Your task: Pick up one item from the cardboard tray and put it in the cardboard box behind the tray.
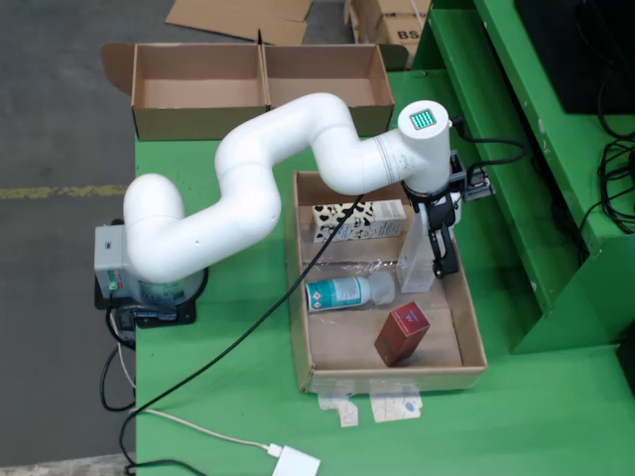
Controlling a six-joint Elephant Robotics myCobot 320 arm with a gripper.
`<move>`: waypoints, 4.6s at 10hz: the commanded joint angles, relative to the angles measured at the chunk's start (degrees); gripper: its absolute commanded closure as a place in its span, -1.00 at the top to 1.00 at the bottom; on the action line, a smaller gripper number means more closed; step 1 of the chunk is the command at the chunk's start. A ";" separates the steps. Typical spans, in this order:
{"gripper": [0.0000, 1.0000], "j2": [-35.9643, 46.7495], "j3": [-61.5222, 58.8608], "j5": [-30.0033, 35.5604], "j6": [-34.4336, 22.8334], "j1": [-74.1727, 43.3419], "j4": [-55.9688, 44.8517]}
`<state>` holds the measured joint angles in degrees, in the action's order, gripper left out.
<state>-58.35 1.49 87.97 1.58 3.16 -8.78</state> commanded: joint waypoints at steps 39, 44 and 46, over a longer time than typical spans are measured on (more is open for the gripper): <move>-0.40 0.57 -1.49 -1.14 -0.52 0.16 8.05; -1.00 0.57 -1.49 -1.14 -0.52 0.16 8.05; -1.00 0.57 -1.49 -1.14 -0.52 0.16 8.05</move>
<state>-59.32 1.49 87.18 1.40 3.69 -1.49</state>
